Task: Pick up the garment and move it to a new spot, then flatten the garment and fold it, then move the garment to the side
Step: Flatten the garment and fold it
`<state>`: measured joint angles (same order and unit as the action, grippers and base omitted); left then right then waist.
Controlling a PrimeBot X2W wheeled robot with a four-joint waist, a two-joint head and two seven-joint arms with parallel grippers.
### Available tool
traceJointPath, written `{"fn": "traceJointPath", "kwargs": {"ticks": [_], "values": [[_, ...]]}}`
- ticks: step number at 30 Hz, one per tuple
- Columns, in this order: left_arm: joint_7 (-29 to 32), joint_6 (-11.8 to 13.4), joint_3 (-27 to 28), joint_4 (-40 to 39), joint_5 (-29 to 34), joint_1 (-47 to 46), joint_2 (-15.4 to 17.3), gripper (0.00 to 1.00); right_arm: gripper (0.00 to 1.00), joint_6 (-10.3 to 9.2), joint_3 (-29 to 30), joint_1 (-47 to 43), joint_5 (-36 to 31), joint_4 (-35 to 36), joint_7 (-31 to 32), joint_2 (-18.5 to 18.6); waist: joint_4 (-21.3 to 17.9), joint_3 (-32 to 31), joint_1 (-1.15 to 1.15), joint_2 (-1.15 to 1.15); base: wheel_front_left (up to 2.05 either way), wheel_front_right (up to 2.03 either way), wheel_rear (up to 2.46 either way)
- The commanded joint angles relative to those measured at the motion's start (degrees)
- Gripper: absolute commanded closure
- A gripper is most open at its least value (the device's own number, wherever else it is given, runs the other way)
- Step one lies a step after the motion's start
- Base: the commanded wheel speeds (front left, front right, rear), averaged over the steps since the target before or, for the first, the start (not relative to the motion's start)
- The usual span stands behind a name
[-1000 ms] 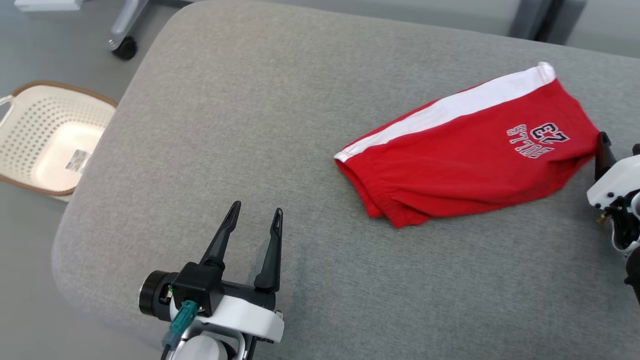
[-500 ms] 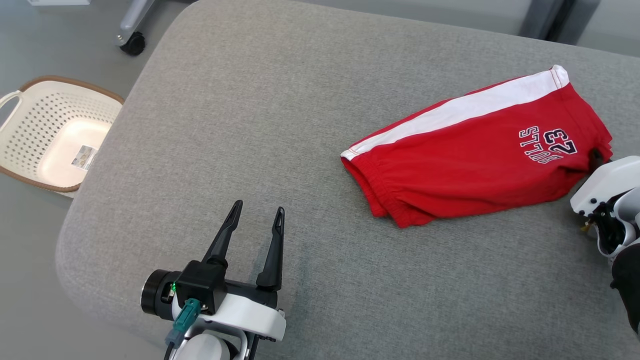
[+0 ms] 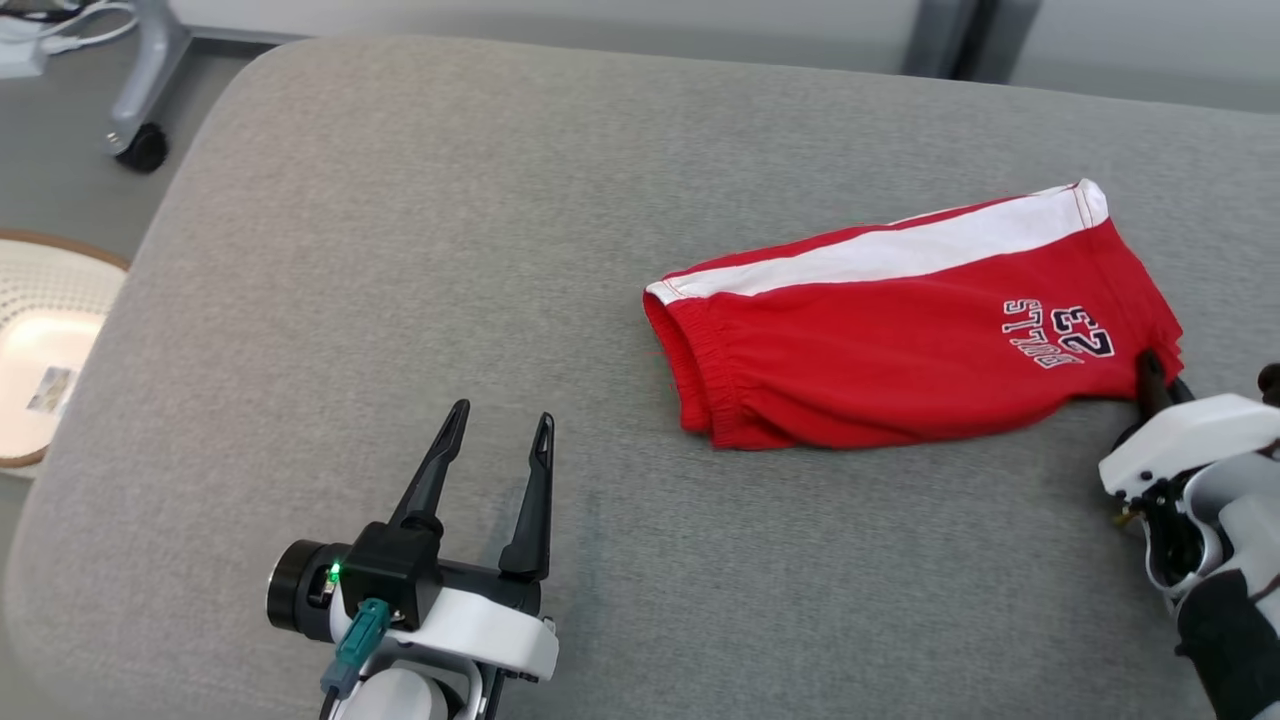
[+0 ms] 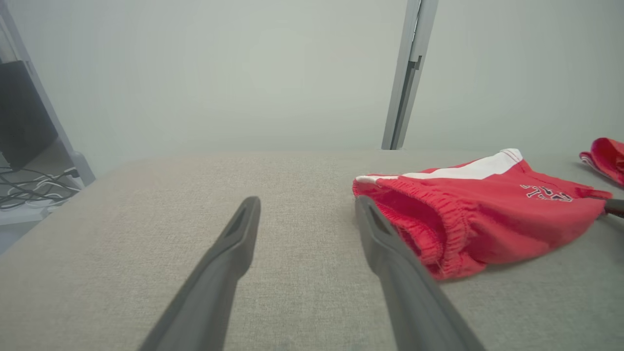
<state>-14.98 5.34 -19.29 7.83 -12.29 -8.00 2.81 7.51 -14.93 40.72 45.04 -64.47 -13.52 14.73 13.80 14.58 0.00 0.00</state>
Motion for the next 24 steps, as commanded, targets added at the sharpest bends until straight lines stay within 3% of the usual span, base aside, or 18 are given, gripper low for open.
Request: {"fn": "traceJointPath", "kwargs": {"ticks": [1,15,24], "values": [[-0.2,-0.3,0.5,0.0,0.5,0.2,0.2,0.00,1.00,-0.03,0.1,-2.8,1.4,1.3,-0.8,0.1,-2.6,-0.7,0.00,0.00,0.00,0.00,0.00],[-0.2,-1.2,1.7,0.4,1.3,1.3,0.2,0.00,1.00,-0.08,1.1,-13.6,5.4,11.7,-1.6,-0.1,-10.6,-3.3,0.00,0.00,0.00,0.00,0.00],[-0.2,-1.4,0.8,0.9,0.7,0.8,0.2,0.00,1.00,-0.03,2.5,-14.2,2.3,16.4,-1.6,-0.7,-10.7,-4.5,0.00,0.00,0.00,0.00,0.00]]}}
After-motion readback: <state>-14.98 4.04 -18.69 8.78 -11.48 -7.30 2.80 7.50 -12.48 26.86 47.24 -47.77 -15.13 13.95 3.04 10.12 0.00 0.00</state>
